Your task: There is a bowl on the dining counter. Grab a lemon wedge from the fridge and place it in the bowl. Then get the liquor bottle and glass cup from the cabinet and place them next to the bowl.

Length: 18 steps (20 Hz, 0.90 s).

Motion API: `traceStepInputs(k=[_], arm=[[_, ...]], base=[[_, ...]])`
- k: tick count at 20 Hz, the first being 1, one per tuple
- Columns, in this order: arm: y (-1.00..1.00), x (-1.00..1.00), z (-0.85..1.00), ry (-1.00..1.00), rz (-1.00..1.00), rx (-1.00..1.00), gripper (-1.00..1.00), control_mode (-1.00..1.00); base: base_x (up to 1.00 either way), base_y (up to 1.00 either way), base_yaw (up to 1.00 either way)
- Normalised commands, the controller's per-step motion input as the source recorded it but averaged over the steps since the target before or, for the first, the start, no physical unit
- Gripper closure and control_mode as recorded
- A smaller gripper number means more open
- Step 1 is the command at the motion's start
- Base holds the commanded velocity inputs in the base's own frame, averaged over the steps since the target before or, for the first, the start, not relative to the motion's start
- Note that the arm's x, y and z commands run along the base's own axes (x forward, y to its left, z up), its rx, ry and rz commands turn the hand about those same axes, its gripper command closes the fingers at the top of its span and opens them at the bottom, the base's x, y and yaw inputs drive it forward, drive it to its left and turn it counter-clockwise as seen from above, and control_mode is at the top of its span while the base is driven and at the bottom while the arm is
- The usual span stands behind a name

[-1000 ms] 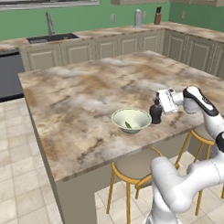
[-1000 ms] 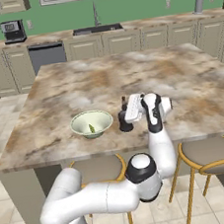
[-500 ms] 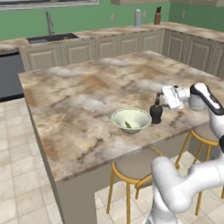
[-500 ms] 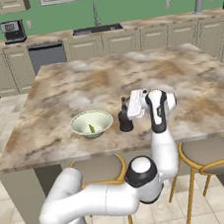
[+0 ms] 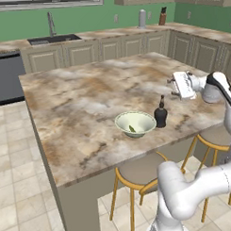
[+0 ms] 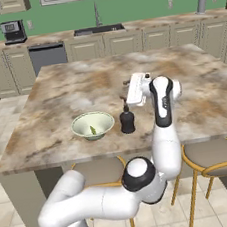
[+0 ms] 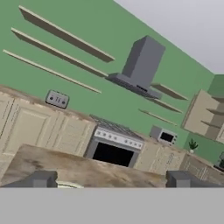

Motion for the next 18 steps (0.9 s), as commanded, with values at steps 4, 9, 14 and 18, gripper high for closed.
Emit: traceStepInputs(k=[4,9,14,18], arm=[[0.14,-0.80,1.00,-0.21,-0.02,0.00,-1.00,-1.00],[0.49,-1.00,0.98,-0.21,-0.10,-0.10,-1.00,-1.00],[0.59,-1.00,0.79,-0.20,-0.13,-0.21,-1.00,-1.00],[0.64,-0.96,0.61,-0.15,-0.15,-0.26,-1.00,-1.00]], base=[[0.00,0.00,0.00],[0.00,0.00,0.00],[0.00,0.00,0.00],[0.00,0.00,0.00]])
